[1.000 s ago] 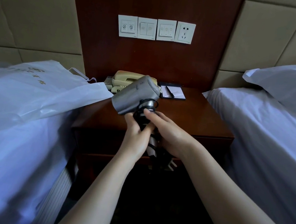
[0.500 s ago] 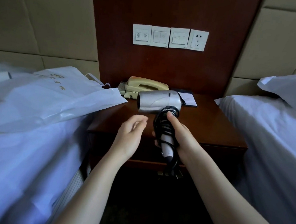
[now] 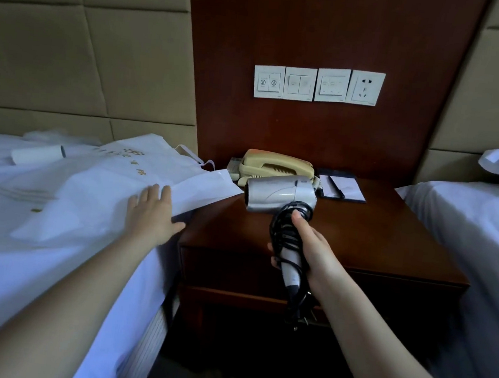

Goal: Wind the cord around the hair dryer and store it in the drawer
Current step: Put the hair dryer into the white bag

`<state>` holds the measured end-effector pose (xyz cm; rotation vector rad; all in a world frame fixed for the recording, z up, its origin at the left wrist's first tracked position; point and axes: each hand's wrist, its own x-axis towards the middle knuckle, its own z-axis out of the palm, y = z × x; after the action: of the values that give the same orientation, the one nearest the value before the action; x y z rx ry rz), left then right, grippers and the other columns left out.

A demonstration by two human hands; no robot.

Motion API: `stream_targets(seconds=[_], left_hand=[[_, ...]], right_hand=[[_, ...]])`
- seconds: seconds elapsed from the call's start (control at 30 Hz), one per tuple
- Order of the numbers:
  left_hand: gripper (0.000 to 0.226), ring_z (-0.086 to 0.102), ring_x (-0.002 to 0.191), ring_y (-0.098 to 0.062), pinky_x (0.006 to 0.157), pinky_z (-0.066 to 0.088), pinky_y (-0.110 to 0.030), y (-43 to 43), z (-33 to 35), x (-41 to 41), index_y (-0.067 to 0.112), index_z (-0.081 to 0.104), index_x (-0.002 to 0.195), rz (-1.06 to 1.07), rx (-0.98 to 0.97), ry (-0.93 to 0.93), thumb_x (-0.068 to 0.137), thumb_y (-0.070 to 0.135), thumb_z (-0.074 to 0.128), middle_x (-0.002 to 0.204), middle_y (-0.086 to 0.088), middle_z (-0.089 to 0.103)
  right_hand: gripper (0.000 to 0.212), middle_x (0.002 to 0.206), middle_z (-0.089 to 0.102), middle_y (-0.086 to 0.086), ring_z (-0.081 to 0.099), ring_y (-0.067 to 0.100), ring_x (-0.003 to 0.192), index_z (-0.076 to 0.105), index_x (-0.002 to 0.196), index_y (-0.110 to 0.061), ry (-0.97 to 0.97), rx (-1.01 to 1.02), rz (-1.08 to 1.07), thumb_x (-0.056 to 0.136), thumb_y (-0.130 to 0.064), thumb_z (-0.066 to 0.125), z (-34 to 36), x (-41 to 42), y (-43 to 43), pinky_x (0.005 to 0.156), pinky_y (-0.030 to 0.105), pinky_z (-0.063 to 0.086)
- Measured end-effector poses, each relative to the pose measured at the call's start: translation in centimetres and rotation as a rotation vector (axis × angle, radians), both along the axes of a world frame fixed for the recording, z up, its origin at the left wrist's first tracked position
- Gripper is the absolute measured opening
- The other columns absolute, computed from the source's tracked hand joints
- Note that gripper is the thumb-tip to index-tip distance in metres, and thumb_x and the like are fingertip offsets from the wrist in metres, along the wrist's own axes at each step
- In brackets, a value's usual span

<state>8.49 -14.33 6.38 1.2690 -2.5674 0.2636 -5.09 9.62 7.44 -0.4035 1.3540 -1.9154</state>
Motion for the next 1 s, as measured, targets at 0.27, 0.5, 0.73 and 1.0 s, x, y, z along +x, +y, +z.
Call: stream_targets(seconds=[0.27, 0.5, 0.73, 1.0], left_hand=[[0.101, 0.009, 0.146, -0.026, 0.111, 0.013, -0.047, -4.4, -2.1, 1.0, 0.004, 0.018, 0.148, 0.062, -0.15, 0.049, 0.075, 0.053, 0.068, 0.157, -0.014, 0.015], [0.033, 0.058, 0.104, -0.021, 0.111, 0.016, -0.038, -4.3, -2.0, 0.7, 0.019, 0.06, 0.105, 0.057, -0.213, -0.09, 0.093, 0.046, 0.045, 0.099, -0.001, 0.066], [0.022, 0.061, 0.055, -0.033, 0.093, 0.032, -0.044, -3.7, -0.7, 0.1, 0.003, 0.059, 0.076, -0.253, -0.49, 0.491, 0.088, 0.018, 0.05, 0.058, -0.014, 0.062], [0.017, 0.065, 0.063, -0.028, 0.106, 0.026, -0.03, 1.8, 4.8, -3.9, 0.002, 0.064, 0.082, -0.638, -0.65, 0.754, 0.09, 0.014, 0.056, 0.073, -0.008, 0.07]], right_hand=[[0.04, 0.086, 0.066, 0.016, 0.067, 0.024, 0.065, 0.056, 0.111, -0.006, -0.007, 0.045, -0.051, 0.09, -0.04, 0.055, -1.0, -1.5, -0.3, 0.052, 0.032, 0.054], [0.031, 0.087, 0.066, 0.016, 0.066, 0.024, 0.064, 0.057, 0.101, -0.01, 0.026, 0.057, -0.083, 0.091, -0.039, 0.054, -1.3, -2.7, 0.4, 0.052, 0.032, 0.053], [0.033, 0.086, 0.066, 0.016, 0.066, 0.024, 0.065, 0.057, 0.105, -0.008, 0.058, 0.043, -0.108, 0.091, -0.038, 0.055, -1.0, -2.9, 1.0, 0.052, 0.033, 0.053], [0.043, 0.08, 0.065, 0.018, 0.064, 0.023, 0.058, 0.059, 0.108, -0.003, 0.081, -0.073, -0.198, 0.091, -0.042, 0.052, 1.5, -3.3, 3.3, 0.049, 0.029, 0.052]])
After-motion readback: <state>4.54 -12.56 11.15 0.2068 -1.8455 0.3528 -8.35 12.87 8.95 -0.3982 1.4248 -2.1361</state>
